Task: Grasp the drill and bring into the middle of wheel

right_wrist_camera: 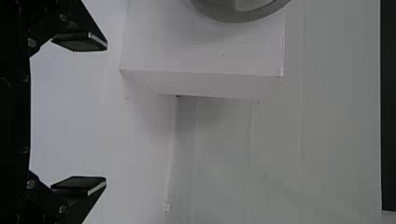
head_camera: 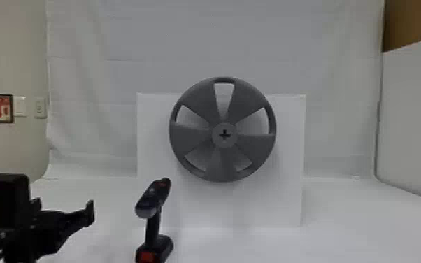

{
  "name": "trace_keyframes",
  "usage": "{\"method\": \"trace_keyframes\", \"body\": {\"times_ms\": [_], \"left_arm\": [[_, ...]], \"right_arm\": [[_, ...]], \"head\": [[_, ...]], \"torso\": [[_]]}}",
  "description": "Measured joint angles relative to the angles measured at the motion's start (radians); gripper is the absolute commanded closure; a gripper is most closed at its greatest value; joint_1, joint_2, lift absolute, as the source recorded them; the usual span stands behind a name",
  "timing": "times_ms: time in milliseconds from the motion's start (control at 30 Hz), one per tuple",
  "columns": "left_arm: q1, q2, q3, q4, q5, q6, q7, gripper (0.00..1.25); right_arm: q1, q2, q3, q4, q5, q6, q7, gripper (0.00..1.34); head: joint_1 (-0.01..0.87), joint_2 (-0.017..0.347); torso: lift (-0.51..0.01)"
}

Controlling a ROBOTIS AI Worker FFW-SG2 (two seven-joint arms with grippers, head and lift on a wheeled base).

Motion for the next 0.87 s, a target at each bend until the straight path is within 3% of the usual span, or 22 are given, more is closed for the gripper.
{"method": "trace_keyframes", "body": {"times_ms": [867], "left_arm": [[0.005,-0.002,0.02,-0.001,0.004,-0.002,0.003,0.08]], "right_arm": [[0.007,0.013,-0.016,0.0,0.008,-0.014,0.0,0.27]], "head": [[0.054,0.031]], "torso": [[-0.403]]}}
